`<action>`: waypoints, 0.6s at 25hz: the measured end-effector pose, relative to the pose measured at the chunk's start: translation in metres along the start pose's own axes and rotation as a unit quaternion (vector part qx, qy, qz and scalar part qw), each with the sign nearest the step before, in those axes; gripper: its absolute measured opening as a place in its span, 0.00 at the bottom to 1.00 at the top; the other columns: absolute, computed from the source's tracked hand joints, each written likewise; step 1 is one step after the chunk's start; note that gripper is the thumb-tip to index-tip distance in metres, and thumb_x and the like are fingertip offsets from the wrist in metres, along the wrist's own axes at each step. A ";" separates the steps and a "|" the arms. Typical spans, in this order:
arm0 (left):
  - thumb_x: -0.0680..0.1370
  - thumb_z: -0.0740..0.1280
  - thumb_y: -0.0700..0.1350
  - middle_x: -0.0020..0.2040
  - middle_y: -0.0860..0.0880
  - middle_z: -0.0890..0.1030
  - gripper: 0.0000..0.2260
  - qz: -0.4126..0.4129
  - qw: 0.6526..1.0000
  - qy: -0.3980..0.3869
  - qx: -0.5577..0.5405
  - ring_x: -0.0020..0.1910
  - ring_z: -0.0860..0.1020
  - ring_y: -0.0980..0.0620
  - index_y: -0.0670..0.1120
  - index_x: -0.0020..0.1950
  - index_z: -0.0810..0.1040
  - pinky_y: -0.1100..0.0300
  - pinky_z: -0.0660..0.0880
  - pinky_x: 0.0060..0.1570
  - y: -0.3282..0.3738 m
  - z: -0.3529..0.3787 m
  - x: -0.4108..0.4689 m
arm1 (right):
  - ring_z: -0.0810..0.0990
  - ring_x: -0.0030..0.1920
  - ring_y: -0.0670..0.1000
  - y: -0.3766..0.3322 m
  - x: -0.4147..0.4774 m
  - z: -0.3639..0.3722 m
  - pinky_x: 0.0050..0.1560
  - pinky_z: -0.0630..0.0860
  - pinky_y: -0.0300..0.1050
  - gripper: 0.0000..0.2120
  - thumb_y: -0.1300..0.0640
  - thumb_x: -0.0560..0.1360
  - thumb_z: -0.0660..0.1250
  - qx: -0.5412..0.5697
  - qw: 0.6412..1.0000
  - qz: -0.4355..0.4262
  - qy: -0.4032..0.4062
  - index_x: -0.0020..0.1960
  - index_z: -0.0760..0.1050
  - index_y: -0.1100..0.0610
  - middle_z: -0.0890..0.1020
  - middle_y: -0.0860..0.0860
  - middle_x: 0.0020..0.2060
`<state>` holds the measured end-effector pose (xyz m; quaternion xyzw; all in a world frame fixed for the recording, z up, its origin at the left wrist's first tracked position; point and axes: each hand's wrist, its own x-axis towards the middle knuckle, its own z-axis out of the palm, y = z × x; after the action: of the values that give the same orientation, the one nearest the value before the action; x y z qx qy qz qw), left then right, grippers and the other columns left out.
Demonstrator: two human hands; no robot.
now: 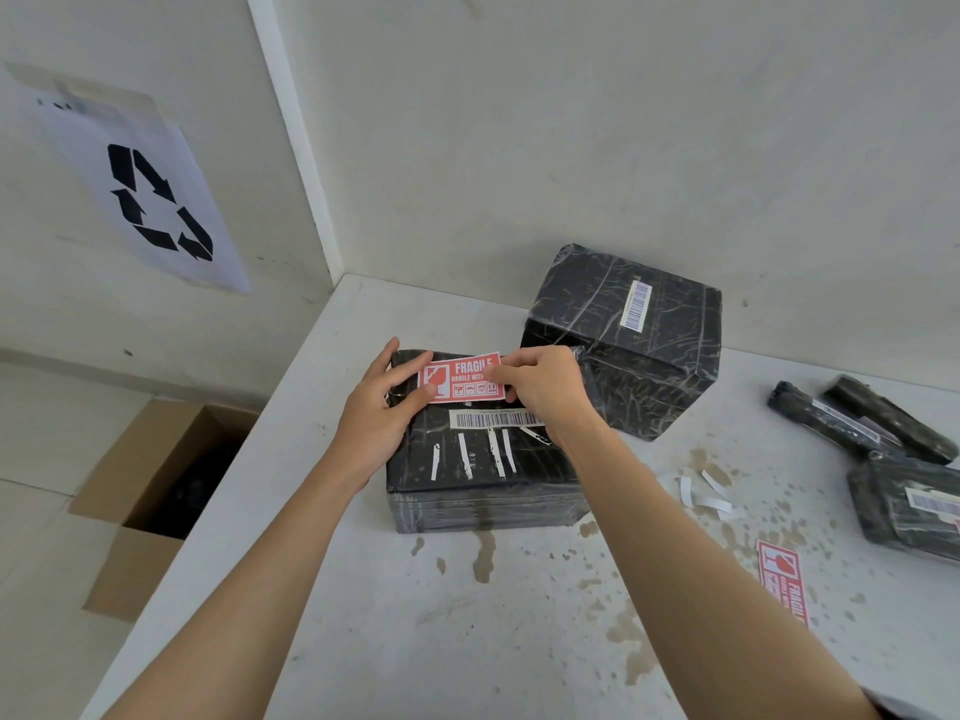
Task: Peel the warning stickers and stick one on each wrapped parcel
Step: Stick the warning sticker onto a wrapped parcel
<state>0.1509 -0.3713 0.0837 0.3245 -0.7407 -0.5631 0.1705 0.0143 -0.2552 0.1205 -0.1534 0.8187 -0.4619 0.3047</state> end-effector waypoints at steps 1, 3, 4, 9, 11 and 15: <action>0.77 0.67 0.47 0.77 0.55 0.56 0.19 0.002 1.000 0.002 0.013 0.74 0.60 0.54 0.54 0.68 0.73 0.54 0.68 0.67 0.000 0.000 0.001 | 0.77 0.33 0.42 0.000 0.001 0.001 0.34 0.72 0.34 0.06 0.56 0.74 0.70 -0.007 1.000 -0.002 0.003 0.47 0.81 0.59 0.83 0.52 0.42; 0.78 0.66 0.46 0.77 0.54 0.56 0.19 0.011 0.999 0.006 0.039 0.74 0.59 0.54 0.52 0.69 0.72 0.55 0.64 0.69 0.001 0.001 0.001 | 0.78 0.35 0.44 0.001 0.002 0.003 0.39 0.77 0.37 0.07 0.56 0.74 0.70 -0.023 1.000 -0.008 0.011 0.47 0.81 0.59 0.83 0.52 0.44; 0.78 0.66 0.46 0.77 0.54 0.56 0.19 0.014 0.999 0.009 0.047 0.74 0.58 0.54 0.52 0.69 0.72 0.55 0.63 0.70 0.001 0.002 0.001 | 0.80 0.38 0.45 0.002 0.002 0.003 0.41 0.78 0.39 0.07 0.56 0.74 0.71 -0.027 0.999 -0.012 0.016 0.48 0.81 0.59 0.84 0.52 0.45; 0.78 0.66 0.45 0.77 0.53 0.55 0.19 0.010 0.999 0.009 0.046 0.75 0.58 0.53 0.51 0.69 0.72 0.50 0.63 0.71 -0.001 0.002 0.002 | 0.82 0.43 0.49 0.004 0.001 0.008 0.46 0.80 0.42 0.09 0.56 0.74 0.71 -0.039 0.998 -0.033 0.036 0.50 0.82 0.60 0.84 0.53 0.48; 0.78 0.66 0.45 0.78 0.53 0.55 0.20 0.009 0.999 0.010 0.046 0.74 0.59 0.52 0.51 0.69 0.72 0.51 0.64 0.71 -0.001 0.002 0.001 | 0.83 0.44 0.49 0.005 0.001 0.010 0.47 0.80 0.44 0.09 0.55 0.74 0.70 -0.062 0.996 -0.044 0.048 0.50 0.82 0.59 0.84 0.52 0.48; 0.78 0.66 0.45 0.78 0.53 0.55 0.20 0.009 0.999 0.012 0.047 0.74 0.59 0.53 0.50 0.70 0.71 0.56 0.64 0.69 0.001 0.003 0.000 | 0.81 0.41 0.48 0.005 0.001 0.012 0.43 0.79 0.40 0.11 0.54 0.74 0.70 -0.107 0.991 -0.056 0.064 0.52 0.82 0.59 0.84 0.52 0.47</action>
<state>0.1487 -0.3689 0.0841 0.3321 -0.7669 -0.5226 0.1689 0.0212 -0.2606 0.1115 -0.2010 0.8716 -0.3966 0.2065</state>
